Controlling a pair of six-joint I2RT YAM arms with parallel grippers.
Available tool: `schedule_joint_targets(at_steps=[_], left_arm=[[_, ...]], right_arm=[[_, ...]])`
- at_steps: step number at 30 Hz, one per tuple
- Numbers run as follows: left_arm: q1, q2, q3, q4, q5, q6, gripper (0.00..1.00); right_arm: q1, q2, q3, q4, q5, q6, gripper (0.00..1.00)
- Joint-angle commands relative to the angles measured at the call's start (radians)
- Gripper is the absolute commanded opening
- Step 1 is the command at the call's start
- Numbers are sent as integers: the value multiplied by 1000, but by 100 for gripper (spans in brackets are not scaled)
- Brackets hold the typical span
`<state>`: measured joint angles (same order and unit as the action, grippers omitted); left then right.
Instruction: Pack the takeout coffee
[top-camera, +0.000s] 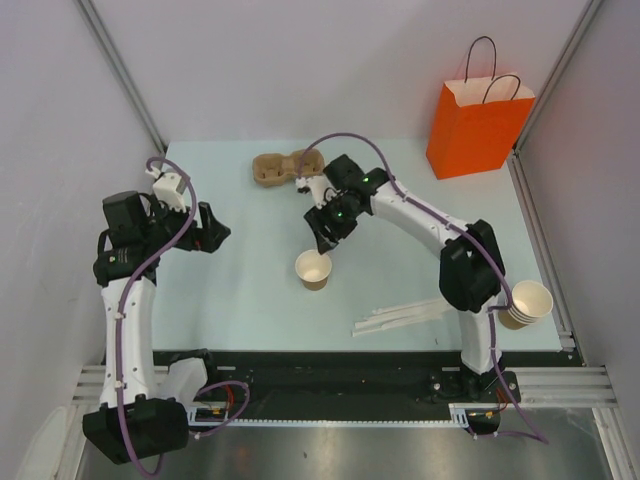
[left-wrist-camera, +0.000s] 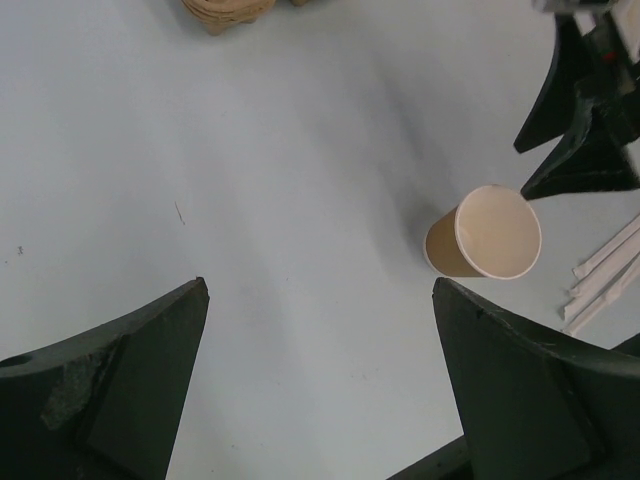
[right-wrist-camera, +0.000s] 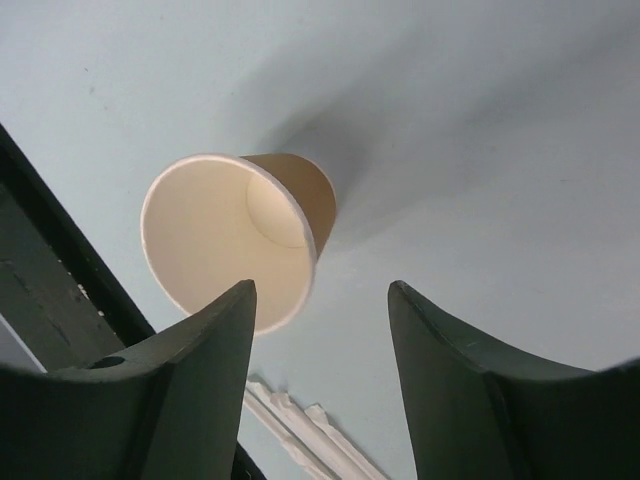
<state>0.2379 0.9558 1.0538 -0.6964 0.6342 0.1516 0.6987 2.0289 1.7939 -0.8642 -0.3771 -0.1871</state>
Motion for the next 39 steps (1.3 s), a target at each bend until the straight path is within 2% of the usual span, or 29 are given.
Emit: schedule_joint_targets(at_steps=[1, 6, 7, 11, 14, 17, 22, 39], left_arm=[[3, 9, 58, -8, 51, 45, 99], [-17, 34, 95, -18, 140, 89, 100], [-37, 37, 97, -14, 140, 91, 99], [-113, 54, 91, -8, 122, 101, 100], [-193, 63, 65, 8, 67, 98, 100], [-262, 69, 48, 23, 36, 91, 99], [-269, 81, 48, 20, 27, 91, 99], [-311, 112, 69, -17, -11, 106, 99]], right_arm=[[-152, -156, 96, -45, -104, -24, 61], [-356, -261, 52, -174, -77, -159, 58], [-429, -271, 32, -188, -74, -179, 57], [-595, -300, -43, -265, -39, -291, 54], [-657, -317, -108, -276, 0, -324, 52], [-679, -328, -180, -251, 26, -339, 50], [-677, -317, -297, -178, 49, -316, 48], [-639, -199, -320, -68, 130, -314, 45]])
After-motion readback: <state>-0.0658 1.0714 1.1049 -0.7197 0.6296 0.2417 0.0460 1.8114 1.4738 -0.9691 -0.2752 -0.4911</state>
